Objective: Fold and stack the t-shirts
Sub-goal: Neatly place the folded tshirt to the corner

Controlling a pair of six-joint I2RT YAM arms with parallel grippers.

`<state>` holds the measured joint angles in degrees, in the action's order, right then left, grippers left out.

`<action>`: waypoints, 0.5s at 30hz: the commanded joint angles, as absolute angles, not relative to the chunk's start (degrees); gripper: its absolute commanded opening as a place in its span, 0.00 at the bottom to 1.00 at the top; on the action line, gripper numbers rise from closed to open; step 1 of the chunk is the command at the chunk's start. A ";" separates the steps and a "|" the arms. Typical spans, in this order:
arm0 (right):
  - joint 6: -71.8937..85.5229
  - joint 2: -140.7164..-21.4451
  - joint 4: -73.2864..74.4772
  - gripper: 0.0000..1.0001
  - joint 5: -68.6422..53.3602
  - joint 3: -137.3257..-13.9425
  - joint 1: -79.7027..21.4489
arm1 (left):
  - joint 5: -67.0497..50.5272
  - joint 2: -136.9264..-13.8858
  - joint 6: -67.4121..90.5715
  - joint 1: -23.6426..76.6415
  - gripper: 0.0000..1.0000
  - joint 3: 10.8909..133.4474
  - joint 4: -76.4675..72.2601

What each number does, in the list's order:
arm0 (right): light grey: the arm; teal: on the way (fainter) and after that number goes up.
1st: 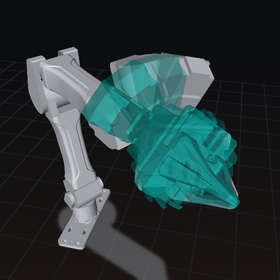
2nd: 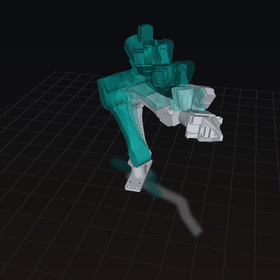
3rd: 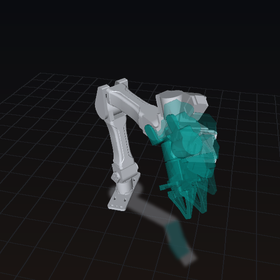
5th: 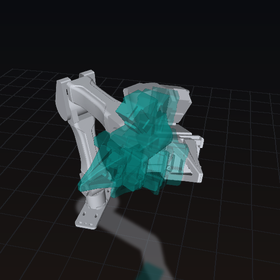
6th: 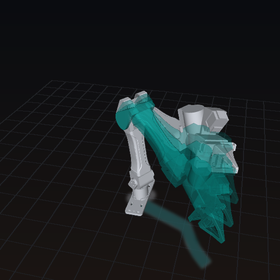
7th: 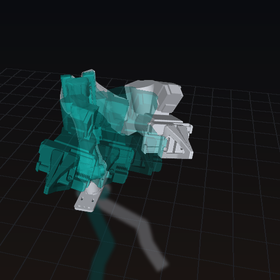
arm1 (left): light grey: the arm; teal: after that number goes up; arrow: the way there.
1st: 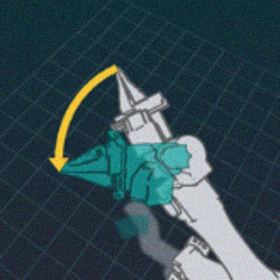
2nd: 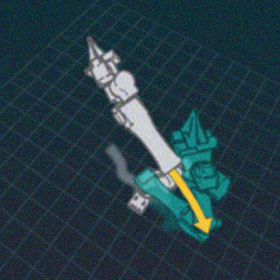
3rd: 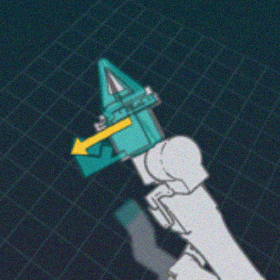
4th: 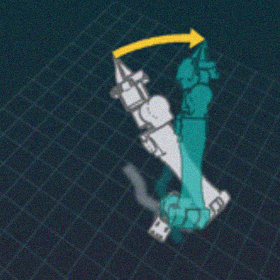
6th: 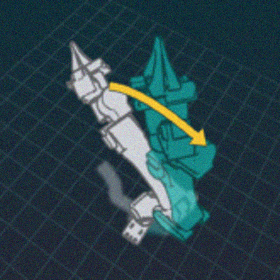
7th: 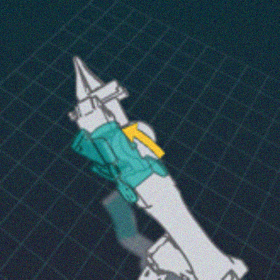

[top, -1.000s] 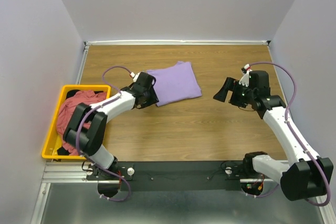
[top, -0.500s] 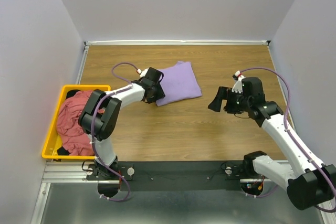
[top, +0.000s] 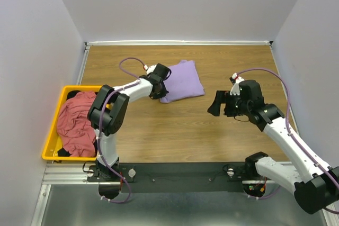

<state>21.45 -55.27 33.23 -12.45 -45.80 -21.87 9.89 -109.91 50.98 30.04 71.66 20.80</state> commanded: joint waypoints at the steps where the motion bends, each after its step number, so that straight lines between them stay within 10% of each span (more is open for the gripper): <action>1: 20.13 -53.00 34.45 1.00 -8.97 -47.20 -22.32 | 19.24 -114.17 42.47 26.29 0.00 75.74 29.62; 15: 19.60 -58.70 35.77 1.00 -2.47 -53.96 -22.24 | 31.55 -122.59 14.42 5.11 0.00 98.25 36.47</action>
<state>20.82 -56.34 33.95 -7.55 -50.28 -21.96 25.32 -119.70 23.57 9.10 93.71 34.28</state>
